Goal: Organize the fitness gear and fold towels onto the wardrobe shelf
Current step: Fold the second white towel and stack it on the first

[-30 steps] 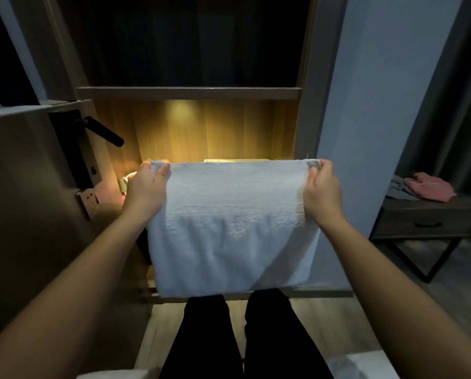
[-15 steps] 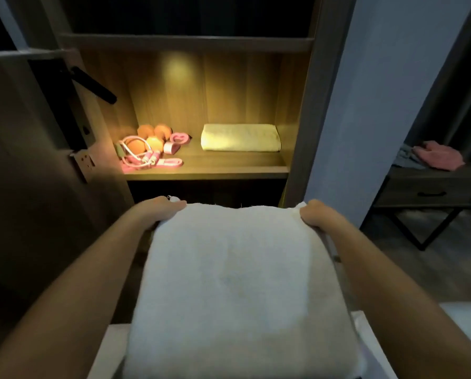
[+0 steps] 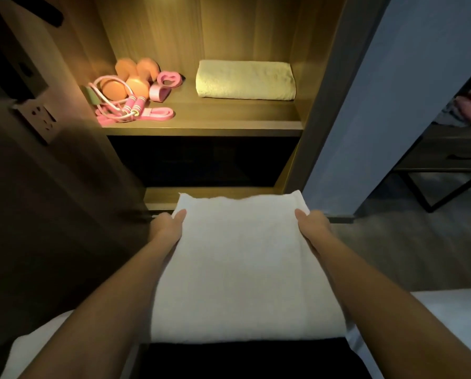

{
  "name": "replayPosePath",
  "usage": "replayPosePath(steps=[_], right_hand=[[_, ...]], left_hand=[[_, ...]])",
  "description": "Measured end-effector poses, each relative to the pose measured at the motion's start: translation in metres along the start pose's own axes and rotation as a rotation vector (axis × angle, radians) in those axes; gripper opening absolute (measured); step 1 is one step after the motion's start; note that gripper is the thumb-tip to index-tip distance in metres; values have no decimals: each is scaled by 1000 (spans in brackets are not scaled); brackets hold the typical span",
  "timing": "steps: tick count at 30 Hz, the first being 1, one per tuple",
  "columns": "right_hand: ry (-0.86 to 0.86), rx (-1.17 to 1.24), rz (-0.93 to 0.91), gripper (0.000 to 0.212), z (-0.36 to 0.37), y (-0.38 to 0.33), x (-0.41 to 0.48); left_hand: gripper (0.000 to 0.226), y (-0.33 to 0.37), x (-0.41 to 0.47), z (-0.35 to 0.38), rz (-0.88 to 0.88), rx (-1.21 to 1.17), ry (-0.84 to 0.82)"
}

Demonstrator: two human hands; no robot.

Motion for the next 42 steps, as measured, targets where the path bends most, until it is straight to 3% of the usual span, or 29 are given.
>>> replayPosePath(steps=[3,8,10,13,16,20,26,29,32,39,42], right_hand=[[-10,40,-28,57,3,-6,10],[-265,35,109,65,18,26,-12],[-266,2,108,66,24,28,-19],[-130,12,5,63,18,14,-17],[-90,117,71,61,10,25,-14],[-154,72,119,64,11,34,-23],[-406,64,160,70,5,58,-65],[-378,16,72,67,10,38,-67],[-282,-13,-16,62,5,26,-54],[-317,21,61,67,0,41,-62],[-370,83,110,60,0,50,-81]], left_hand=[[56,4,4,4,5,-22,-16],[68,-37,-2,25,-178,45,-335],[65,-39,-7,27,-127,156,-284],[55,-17,-9,17,39,114,-140],[56,-21,2,9,-35,84,-102],[60,-29,2,15,-74,75,-138],[59,-83,-32,23,-251,83,-518],[49,-61,-36,20,-78,196,-350],[55,-42,-24,7,1,143,-224],[60,-61,-12,9,-89,155,-279],[45,-74,-15,2,-76,113,-265]])
Point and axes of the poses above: each hand's wrist, its own x-axis towards the middle knuckle, its own z-axis out of the palm, y = z × x, the point moved 9 cm from there along x, towards the middle knuckle, and after that the axes turned 15 degrees about -z, right-handed, at the moved point
